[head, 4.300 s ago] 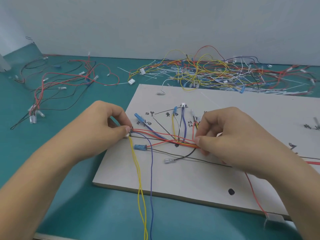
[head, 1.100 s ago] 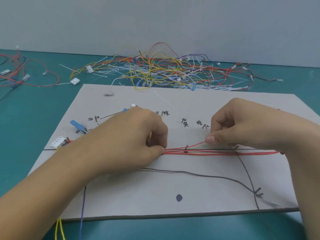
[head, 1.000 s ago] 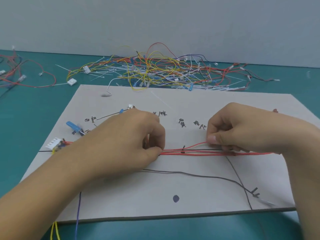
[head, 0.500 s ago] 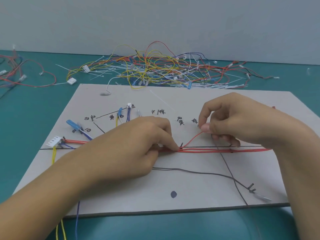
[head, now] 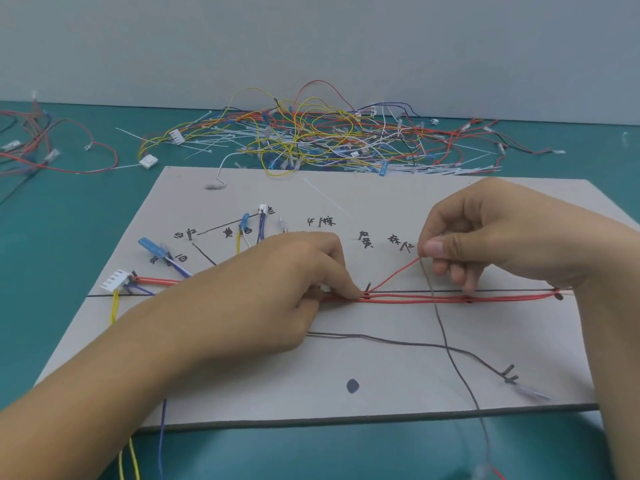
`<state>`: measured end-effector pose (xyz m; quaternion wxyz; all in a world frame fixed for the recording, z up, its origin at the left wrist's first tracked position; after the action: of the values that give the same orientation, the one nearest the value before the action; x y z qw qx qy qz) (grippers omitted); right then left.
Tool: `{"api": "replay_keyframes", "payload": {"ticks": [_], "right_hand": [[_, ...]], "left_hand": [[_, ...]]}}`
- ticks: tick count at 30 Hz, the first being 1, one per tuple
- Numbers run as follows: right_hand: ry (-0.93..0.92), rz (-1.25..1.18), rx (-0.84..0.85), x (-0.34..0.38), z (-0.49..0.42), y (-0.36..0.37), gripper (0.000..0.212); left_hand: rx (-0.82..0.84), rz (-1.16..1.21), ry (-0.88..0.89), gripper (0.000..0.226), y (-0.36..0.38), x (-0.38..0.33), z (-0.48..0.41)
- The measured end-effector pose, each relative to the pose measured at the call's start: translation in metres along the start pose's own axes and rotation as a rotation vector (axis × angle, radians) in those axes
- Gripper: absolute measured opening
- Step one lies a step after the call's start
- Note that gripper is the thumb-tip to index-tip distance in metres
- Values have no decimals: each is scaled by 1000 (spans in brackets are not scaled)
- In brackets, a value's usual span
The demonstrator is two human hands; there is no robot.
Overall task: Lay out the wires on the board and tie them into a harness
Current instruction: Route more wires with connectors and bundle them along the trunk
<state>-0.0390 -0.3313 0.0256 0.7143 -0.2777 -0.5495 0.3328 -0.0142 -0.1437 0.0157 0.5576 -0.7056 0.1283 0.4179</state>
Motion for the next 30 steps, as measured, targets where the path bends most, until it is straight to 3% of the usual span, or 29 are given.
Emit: {"api": "replay_keyframes", "payload": {"ticks": [9,30], "right_hand": [[114,363,-97,-5,-10,2,20],[193,355,-192,-8,-18,5,22]], "left_hand": [[-9,-24,-22,59,1,-4,0],[-50,12,-13,57,-1,-4,1]]}}
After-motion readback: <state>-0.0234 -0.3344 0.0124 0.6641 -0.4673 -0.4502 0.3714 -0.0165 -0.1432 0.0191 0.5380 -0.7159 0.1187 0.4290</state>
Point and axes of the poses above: each hand's wrist, its own z-axis away from the middle knuckle, its own y-axis out of the palm, x = y × z, the point moved 9 cm from there along -z, towards the middle knuckle, and after that the axes turned 15 degrees about z, right-handed, at the moved point
